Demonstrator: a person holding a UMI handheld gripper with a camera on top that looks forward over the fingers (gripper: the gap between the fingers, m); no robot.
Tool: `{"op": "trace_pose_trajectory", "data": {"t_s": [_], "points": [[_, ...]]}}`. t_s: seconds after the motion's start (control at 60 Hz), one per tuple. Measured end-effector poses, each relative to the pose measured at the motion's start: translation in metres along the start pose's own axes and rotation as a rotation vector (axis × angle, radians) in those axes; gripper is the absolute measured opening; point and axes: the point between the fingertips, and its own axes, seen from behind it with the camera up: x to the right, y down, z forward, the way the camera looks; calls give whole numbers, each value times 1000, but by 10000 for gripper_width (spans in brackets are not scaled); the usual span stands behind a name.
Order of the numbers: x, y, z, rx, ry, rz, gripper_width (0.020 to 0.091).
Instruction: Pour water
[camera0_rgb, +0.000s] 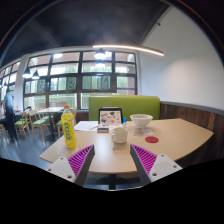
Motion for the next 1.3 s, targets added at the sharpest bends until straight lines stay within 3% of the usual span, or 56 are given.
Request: {"op": "trace_pose_trajectory", "data": {"t_s": [0.367,0.467,0.683,0.967,1.0,1.067,1.1,1.167,1.3], "points": [[-28,8,11,-39,-36,-35,794],[-67,6,27,-2,-79,-31,794],[-165,12,107,-17,-183,-36,784],[-236,-1,243,12,-138,-58,771],[-235,1,257,13,-134,-64,744],[-232,6,275,0,-99,-91,424],[-235,1,277,30,-105,-70,415],[-238,0,283,51,-120,-33,319],[-238,2,284,29,-140,6,245]]}}
